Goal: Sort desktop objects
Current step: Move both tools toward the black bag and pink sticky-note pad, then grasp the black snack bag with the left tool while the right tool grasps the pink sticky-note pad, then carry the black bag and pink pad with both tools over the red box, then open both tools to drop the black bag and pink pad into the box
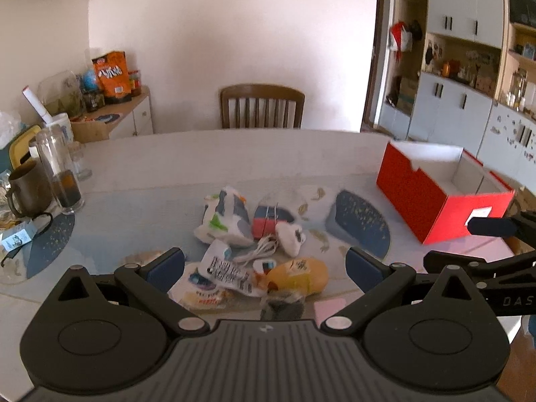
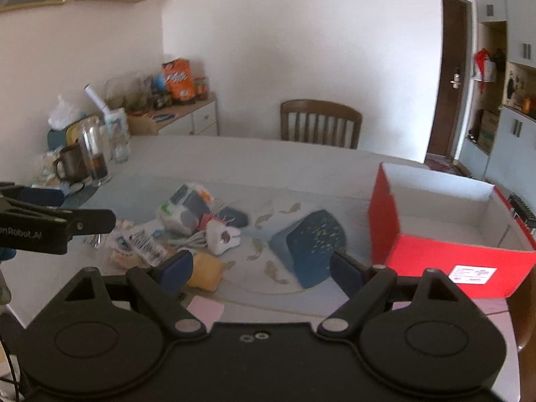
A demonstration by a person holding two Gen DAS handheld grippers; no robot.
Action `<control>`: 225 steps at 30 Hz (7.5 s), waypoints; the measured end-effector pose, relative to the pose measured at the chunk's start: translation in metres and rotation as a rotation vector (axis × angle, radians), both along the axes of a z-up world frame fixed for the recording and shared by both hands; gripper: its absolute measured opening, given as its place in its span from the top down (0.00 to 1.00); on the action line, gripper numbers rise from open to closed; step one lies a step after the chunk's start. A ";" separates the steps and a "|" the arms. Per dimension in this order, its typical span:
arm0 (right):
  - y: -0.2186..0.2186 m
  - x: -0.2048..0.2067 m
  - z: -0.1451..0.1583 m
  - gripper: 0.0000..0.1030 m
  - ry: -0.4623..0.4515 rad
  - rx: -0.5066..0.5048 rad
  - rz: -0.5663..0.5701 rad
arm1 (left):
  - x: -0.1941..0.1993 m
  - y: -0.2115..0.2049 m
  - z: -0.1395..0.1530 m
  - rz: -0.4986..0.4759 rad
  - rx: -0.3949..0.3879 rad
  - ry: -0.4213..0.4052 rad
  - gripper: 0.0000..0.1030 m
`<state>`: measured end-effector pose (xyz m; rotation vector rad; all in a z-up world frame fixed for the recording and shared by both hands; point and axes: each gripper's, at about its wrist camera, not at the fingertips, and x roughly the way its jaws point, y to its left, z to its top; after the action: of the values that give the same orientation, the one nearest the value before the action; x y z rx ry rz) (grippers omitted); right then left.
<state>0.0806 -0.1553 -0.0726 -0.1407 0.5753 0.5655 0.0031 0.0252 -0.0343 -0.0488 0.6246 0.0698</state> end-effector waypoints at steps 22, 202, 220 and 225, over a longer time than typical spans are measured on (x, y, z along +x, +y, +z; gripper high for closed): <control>0.059 0.016 -0.075 0.16 0.155 -0.164 -0.029 | 0.054 0.025 -0.072 -0.188 -0.079 0.186 0.01; -0.153 0.325 -0.085 0.56 0.437 -0.309 -0.052 | 0.359 -0.315 -0.085 -0.771 0.286 0.583 0.62; -0.169 0.319 -0.059 0.29 0.396 -0.215 -0.052 | 0.344 -0.283 -0.042 -0.782 0.162 0.451 0.31; -0.177 0.314 -0.048 0.27 0.395 -0.186 -0.053 | 0.329 -0.286 -0.040 -0.777 0.210 0.403 0.31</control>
<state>0.3943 -0.3327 -0.1206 -0.1902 1.0135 0.4902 0.3321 -0.2610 -0.0746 0.4208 0.9980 -0.6198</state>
